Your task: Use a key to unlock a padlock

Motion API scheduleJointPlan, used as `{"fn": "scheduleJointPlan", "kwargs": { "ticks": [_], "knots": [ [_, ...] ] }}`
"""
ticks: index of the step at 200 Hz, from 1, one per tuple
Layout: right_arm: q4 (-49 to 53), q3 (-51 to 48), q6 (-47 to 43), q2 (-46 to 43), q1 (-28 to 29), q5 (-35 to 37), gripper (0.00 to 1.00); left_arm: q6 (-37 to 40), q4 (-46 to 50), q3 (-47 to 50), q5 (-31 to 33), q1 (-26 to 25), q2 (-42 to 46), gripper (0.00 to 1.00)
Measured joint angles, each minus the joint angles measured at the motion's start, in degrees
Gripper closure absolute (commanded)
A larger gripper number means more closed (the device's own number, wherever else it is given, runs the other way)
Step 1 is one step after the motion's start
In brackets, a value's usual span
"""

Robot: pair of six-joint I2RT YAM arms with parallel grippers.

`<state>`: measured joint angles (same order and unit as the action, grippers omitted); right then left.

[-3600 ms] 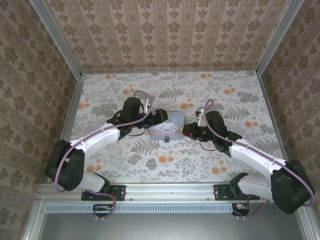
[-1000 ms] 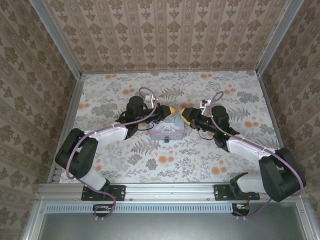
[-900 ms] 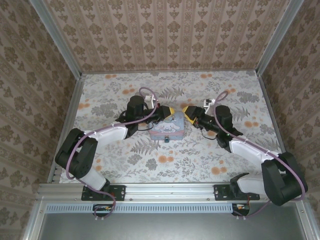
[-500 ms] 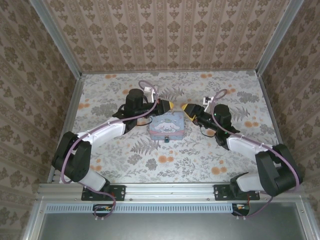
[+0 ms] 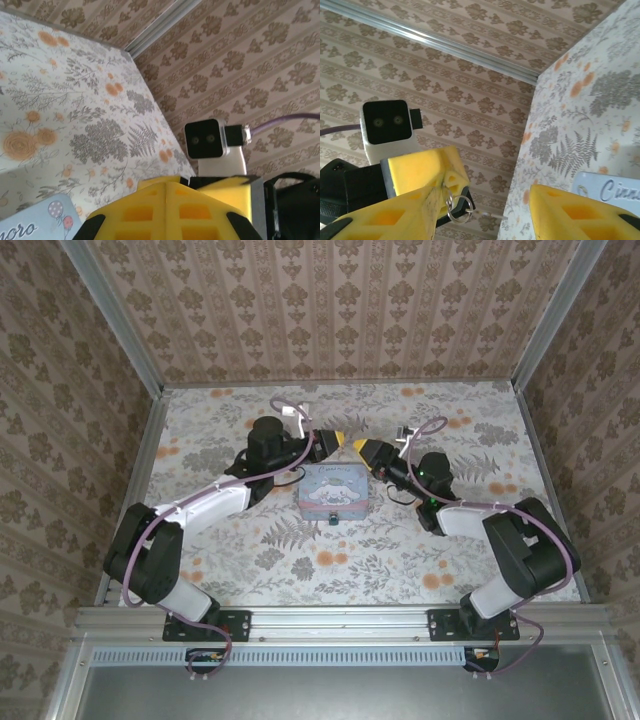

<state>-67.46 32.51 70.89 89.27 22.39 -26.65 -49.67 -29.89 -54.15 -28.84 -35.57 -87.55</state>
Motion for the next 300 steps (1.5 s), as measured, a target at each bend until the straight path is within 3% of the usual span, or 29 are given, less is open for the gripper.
{"fn": "scheduleJointPlan", "kwargs": {
  "ticks": [88,300],
  "knots": [
    [-5.3,2.3,0.3,1.4,2.6,2.5,0.54,-6.1,-6.6,1.3,2.1,0.0,0.0,1.0],
    [-5.7,4.6,0.5,3.8,4.9,2.9,0.67,-9.1,-9.6,1.9,3.2,0.0,-0.2,1.0]
  ]
}}
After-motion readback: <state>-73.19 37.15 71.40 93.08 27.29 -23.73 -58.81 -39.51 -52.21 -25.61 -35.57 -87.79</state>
